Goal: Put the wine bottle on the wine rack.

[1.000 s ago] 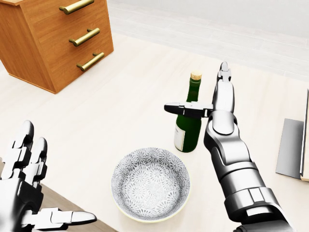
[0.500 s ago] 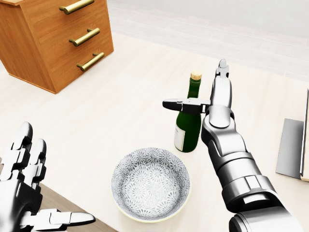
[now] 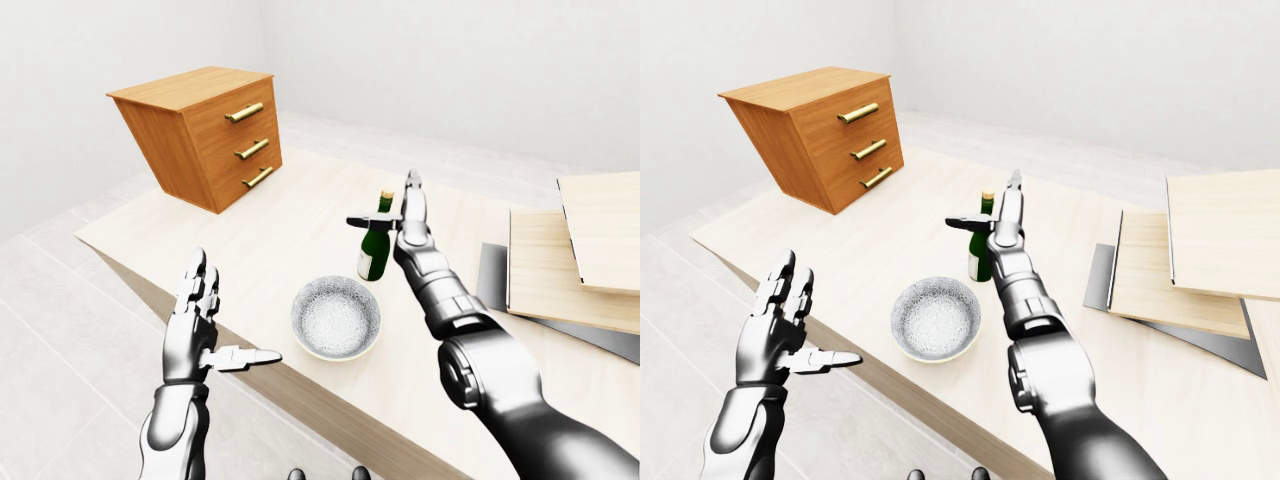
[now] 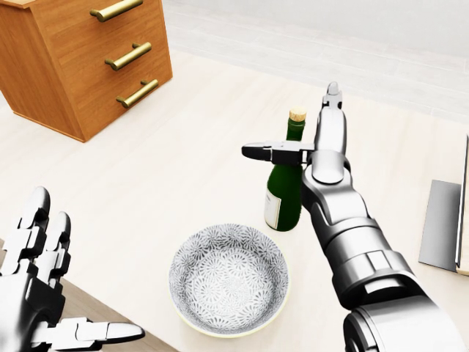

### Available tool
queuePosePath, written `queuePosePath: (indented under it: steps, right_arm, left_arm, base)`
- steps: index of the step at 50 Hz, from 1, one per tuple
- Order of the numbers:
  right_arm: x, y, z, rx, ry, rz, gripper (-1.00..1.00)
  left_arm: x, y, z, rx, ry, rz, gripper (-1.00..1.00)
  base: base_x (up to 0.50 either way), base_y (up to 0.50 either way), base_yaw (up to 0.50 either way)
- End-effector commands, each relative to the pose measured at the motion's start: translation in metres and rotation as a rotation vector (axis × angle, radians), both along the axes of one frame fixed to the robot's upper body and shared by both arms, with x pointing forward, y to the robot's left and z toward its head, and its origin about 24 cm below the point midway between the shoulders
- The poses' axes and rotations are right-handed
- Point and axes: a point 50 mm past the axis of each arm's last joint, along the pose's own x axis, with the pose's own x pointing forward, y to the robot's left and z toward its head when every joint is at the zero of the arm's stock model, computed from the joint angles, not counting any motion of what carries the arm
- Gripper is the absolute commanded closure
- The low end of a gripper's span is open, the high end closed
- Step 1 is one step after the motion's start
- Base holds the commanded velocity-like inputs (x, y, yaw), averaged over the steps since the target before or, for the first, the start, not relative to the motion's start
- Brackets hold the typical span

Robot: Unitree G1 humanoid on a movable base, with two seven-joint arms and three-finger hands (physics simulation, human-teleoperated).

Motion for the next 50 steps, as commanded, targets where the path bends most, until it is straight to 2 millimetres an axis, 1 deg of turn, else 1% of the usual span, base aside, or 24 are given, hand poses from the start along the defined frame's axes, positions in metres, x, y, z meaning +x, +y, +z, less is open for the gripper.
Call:
queuePosePath:
  steps: [1,12,13,14,16,17,20,21,22,24,25,27,33,38,40,41,45,50]
  right_arm:
    - [0.0014,0.0029,0.0002,-0.005,0.004,0.004,-1.00]
    - [0.0005,0.0008,-0.0054,0.001,0.010,-0.003,-1.00]
    - [0.0004,0.0005,-0.0060,0.000,0.011,-0.004,-0.98]
    - [0.0003,-0.0001,-0.0065,0.001,0.012,-0.005,-0.80]
    - [0.0002,-0.0006,-0.0069,0.000,0.012,-0.008,-0.65]
    - [0.0002,-0.0008,-0.0070,-0.002,0.012,-0.008,-0.60]
    - [0.0002,-0.0015,-0.0068,0.000,0.011,-0.011,-0.55]
    - [0.0003,-0.0017,-0.0065,-0.001,0.011,-0.013,-0.43]
    - [0.0004,-0.0015,-0.0061,-0.001,0.010,-0.012,-0.37]
    - [0.0004,-0.0015,-0.0061,-0.001,0.010,-0.012,-0.37]
    - [0.0008,-0.0014,-0.0047,-0.002,0.008,-0.012,-0.19]
    - [0.0009,-0.0014,-0.0039,-0.003,0.006,-0.012,0.00]
    - [0.0008,-0.0020,-0.0039,-0.003,0.005,-0.016,0.22]
    - [0.0009,-0.0013,-0.0041,-0.002,0.005,-0.010,0.25]
    - [0.0010,-0.0010,-0.0035,-0.001,0.004,-0.010,0.41]
    - [0.0010,-0.0010,-0.0035,-0.001,0.004,-0.010,0.41]
    - [0.0012,-0.0013,-0.0026,-0.002,0.002,-0.010,0.67]
    - [0.0015,-0.0028,-0.0009,-0.003,-0.001,-0.014,0.85]
  left_arm:
    - [0.0006,0.0007,-0.0016,0.002,0.000,0.002,-1.00]
    - [0.0011,0.0011,-0.0032,0.004,-0.001,0.002,-1.00]
    - [0.0009,0.0012,-0.0032,0.005,-0.001,0.003,-1.00]
    - [0.0007,0.0014,-0.0033,0.006,-0.001,0.003,-1.00]
    - [0.0006,0.0018,-0.0033,0.007,-0.001,0.004,-1.00]
    - [0.0004,0.0020,-0.0031,0.007,-0.002,0.005,-1.00]
    - [0.0003,0.0021,-0.0026,0.007,-0.002,0.007,-1.00]
    - [0.0004,0.0017,-0.0027,0.010,-0.004,0.005,-1.00]
    - [0.0004,0.0017,-0.0028,0.010,-0.004,0.005,-1.00]
    - [0.0007,0.0013,-0.0031,0.014,-0.005,0.006,-1.00]
    - [0.0009,0.0006,-0.0034,0.016,-0.005,0.003,-1.00]
    - [0.0009,0.0005,-0.0033,0.016,-0.006,0.003,-1.00]
    - [-0.0004,0.0006,-0.0021,0.017,-0.007,0.004,-1.00]
    - [-0.0005,0.0007,-0.0015,0.021,-0.010,0.007,-1.00]
    - [-0.0002,0.0001,-0.0023,0.020,-0.008,0.004,-1.00]
    - [-0.0002,0.0001,-0.0023,0.020,-0.008,0.004,-1.00]
    - [-0.0004,-0.0003,-0.0023,0.022,-0.009,0.001,-1.00]
    - [-0.0002,-0.0004,-0.0023,0.022,-0.008,0.001,-1.00]
  base:
    - [0.00,0.00,0.00]
    - [0.00,0.00,0.00]
    - [0.00,0.00,0.00]
    - [0.00,0.00,0.00]
    - [0.00,0.00,0.00]
    - [0.00,0.00,0.00]
    - [0.00,0.00,0.00]
    - [0.00,0.00,0.00]
    - [0.00,0.00,0.00]
    - [0.00,0.00,0.00]
    - [0.00,0.00,0.00]
    - [0.00,0.00,0.00]
    - [0.00,0.00,0.00]
    - [0.00,0.00,0.00]
    - [0.00,0.00,0.00]
    - [0.00,0.00,0.00]
    - [0.00,0.00,0.00]
    - [0.00,0.00,0.00]
